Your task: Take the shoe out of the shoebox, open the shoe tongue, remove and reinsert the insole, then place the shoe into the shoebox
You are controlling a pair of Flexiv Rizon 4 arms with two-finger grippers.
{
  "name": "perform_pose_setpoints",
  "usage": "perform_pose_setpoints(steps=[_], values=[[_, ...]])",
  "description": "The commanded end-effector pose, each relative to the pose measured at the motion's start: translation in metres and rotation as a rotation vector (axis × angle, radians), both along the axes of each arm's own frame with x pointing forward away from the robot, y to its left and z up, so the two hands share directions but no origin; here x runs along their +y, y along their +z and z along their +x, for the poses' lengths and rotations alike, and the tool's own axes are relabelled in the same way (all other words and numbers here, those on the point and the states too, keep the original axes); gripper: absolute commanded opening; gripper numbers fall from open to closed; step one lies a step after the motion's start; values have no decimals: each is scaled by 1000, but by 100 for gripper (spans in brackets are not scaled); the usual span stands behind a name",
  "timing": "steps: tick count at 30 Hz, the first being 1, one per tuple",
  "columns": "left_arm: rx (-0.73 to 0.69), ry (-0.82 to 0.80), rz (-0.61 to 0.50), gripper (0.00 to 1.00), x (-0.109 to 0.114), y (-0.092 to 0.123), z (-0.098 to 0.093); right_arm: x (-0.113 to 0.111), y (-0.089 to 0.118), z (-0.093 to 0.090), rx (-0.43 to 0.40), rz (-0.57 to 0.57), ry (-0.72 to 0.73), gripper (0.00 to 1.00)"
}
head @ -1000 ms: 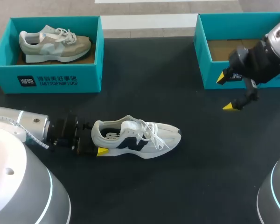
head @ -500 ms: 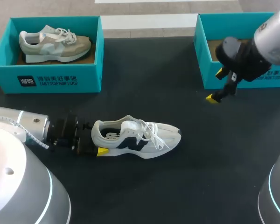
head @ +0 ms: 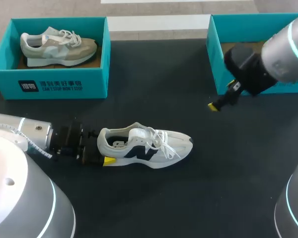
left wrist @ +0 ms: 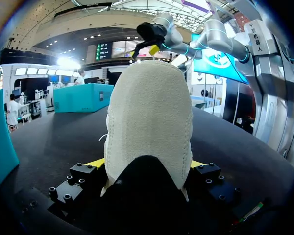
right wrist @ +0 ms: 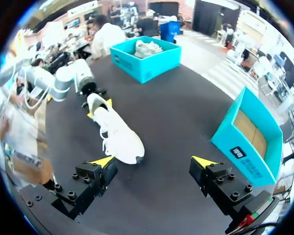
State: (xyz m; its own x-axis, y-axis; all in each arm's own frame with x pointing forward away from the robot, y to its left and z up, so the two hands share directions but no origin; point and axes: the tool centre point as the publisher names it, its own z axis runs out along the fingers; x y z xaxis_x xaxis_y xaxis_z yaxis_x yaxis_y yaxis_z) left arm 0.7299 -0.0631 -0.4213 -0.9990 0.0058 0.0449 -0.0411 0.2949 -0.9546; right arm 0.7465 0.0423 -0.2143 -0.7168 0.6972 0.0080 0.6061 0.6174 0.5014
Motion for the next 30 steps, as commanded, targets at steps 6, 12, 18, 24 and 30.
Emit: perform_pose_setpoints(steps=[6,12,18,24,30], values=[[0,-2,1,0,0,-8,2,67,-42,-1,-70,-76,-270,100],[0,-2,1,0,0,-8,2,89,-57,-10,-73,-78,-289,100],[0,-2,1,0,0,-8,2,113,-81,-12,-26,-85,-263,100],[0,-2,1,0,0,-8,2,131,-102,-13,43,-77,-246,100],[0,-2,1,0,0,-8,2,131,-102,-13,43,-77,-246,100]])
